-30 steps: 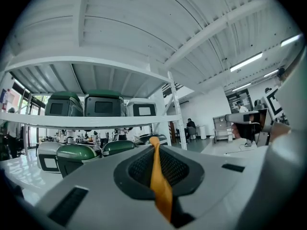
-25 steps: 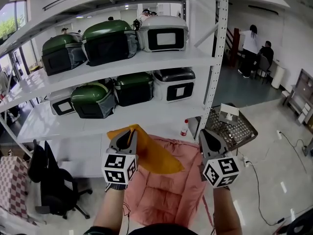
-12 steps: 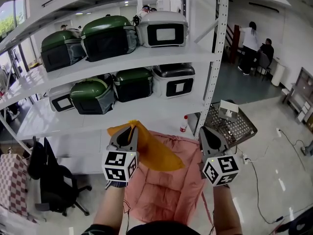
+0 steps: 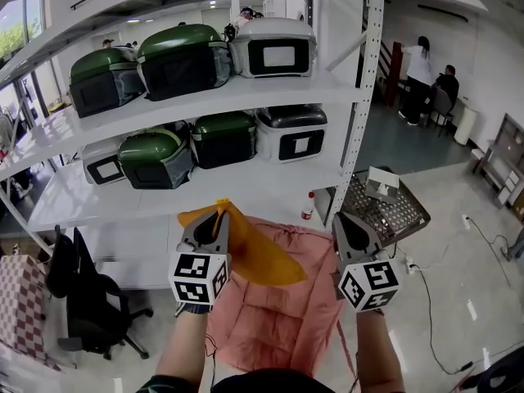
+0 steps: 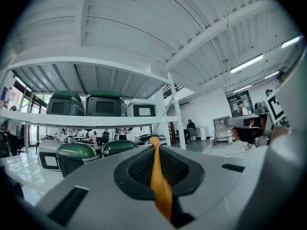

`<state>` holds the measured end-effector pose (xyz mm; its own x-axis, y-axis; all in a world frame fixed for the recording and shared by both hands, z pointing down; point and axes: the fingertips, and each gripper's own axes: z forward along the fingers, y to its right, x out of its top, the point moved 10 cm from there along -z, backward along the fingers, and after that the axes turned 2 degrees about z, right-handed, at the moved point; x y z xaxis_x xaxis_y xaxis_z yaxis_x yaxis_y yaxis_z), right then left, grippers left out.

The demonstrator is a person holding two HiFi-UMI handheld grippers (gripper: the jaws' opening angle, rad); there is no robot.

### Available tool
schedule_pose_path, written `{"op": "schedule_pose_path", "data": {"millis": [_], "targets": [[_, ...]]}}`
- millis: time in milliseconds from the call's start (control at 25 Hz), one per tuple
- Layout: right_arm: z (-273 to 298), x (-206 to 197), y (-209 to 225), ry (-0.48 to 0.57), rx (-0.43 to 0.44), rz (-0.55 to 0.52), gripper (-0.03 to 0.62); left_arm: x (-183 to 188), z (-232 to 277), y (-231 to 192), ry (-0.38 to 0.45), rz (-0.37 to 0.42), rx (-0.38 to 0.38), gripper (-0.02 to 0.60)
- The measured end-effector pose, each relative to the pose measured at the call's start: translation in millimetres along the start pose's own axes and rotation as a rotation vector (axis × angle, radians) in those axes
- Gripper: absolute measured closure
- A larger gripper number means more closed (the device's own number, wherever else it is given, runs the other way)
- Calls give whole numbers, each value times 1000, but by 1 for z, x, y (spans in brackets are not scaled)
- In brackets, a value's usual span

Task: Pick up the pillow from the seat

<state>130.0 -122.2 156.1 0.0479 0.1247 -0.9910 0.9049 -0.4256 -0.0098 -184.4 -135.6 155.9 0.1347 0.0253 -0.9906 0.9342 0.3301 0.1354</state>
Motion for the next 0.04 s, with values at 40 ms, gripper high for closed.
{"op": "schedule_pose_path", "data": {"millis": [40], "targets": [[0,0,-1,0,0,-1,591,-1,0,0,0,0,0,563]]}}
